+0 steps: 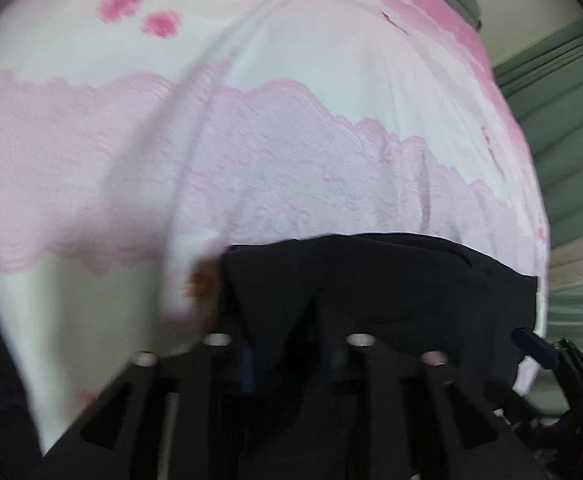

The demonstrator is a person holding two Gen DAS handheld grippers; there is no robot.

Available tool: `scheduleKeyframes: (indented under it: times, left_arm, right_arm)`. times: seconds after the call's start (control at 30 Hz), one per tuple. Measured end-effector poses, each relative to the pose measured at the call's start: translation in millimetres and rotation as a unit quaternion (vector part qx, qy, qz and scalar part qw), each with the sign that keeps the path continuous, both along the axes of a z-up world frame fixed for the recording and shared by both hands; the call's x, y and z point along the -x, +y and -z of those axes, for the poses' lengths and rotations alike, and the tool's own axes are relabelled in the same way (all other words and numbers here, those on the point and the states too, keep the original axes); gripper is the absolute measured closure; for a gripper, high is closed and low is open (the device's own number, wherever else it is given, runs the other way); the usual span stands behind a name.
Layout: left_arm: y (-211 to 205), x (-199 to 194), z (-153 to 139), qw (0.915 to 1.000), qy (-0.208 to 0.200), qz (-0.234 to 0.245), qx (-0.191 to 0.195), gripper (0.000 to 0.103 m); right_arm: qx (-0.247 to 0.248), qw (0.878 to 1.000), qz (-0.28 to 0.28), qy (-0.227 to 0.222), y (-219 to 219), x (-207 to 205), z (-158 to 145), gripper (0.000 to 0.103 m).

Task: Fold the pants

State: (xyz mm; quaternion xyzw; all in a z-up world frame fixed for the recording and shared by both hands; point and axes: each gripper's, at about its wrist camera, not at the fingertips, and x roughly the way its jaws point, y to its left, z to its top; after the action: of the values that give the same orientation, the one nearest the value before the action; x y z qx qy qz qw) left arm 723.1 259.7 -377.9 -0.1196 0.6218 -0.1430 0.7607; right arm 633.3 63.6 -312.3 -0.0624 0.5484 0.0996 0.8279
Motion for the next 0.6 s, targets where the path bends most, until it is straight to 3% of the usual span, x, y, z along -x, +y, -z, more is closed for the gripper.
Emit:
scheduleKeyframes:
  times: [0.03, 0.07, 0.23, 0.33, 0.43, 0.6]
  left_arm:
    - [1, 3, -10, 0.9995, -0.015, -0.004, -0.029, 0.049]
    - [1, 8, -29, 0.9968, -0.046, -0.002, -0.065, 0.046]
    - [-14, 36, -101, 0.9841, -0.121, 0.014, -0.130, 0.041]
    - [-38, 63, -134, 0.9788, -0.143, 0.030, -0.143, 0.036]
    - [-86, 100, -160, 0.9785, -0.153, 0.033, -0.135, 0.027]
    - [-158, 148, -186, 0.9758, -0.158, 0.050, -0.143, 0.027]
  right_arm:
    - [-0.005, 1.000, 0.007, 0.000, -5, 1, -3, 0.042]
    - [-0.010, 1.000, 0.015, -0.001, -12, 2, -7, 0.042]
    - [-0.022, 0.998, 0.049, -0.030, -53, 15, -38, 0.042]
    - [-0.043, 0.996, 0.069, -0.047, -85, 31, -61, 0.042]
    - [-0.053, 0.993, 0.080, -0.068, -116, 52, -83, 0.030]
    - [-0.068, 0.991, 0.071, -0.089, -172, 93, -118, 0.026]
